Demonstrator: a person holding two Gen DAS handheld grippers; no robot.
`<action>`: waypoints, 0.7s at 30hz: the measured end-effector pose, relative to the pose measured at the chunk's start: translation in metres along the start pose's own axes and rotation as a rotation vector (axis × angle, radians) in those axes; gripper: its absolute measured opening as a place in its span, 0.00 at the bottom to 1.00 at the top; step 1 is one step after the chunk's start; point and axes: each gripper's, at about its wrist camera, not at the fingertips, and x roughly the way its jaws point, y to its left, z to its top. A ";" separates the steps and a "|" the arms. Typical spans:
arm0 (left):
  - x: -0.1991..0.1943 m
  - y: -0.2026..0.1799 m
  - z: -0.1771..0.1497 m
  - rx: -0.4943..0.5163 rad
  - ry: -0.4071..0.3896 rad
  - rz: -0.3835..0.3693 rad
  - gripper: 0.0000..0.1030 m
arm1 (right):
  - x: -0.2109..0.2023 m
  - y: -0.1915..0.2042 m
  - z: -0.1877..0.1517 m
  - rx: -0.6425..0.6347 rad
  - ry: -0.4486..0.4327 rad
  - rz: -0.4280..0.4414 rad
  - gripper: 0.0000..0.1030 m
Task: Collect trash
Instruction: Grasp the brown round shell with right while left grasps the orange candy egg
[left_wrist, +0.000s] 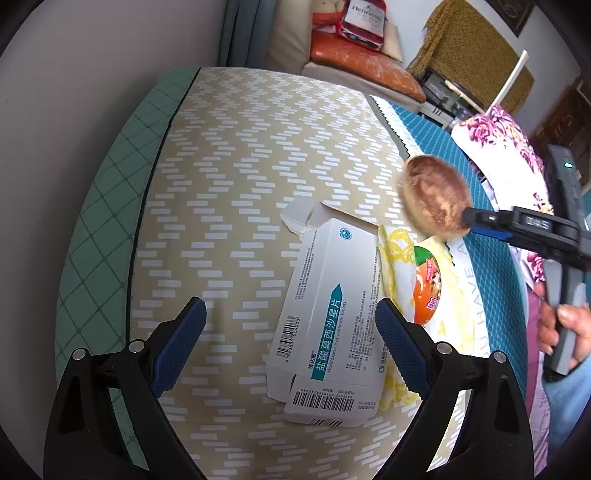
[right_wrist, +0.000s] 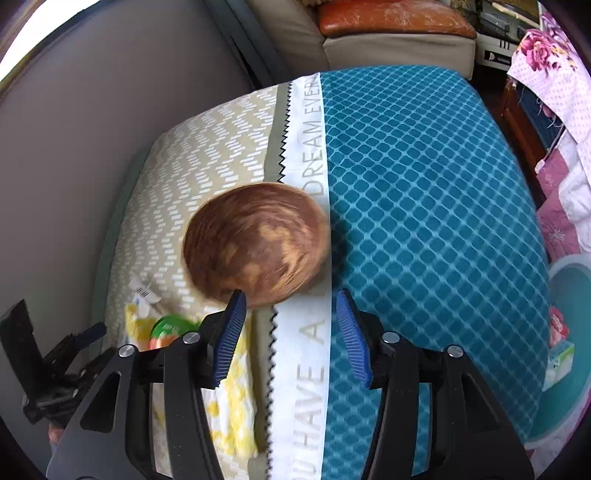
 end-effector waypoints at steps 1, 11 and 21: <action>0.000 0.000 0.000 -0.002 0.000 -0.001 0.90 | 0.007 -0.003 0.004 0.008 0.000 0.000 0.48; 0.007 0.000 0.006 -0.006 0.013 0.002 0.90 | 0.039 0.002 0.032 -0.020 -0.046 0.018 0.15; 0.001 -0.027 0.005 0.031 0.012 0.006 0.90 | -0.006 0.006 0.022 -0.042 -0.132 -0.010 0.07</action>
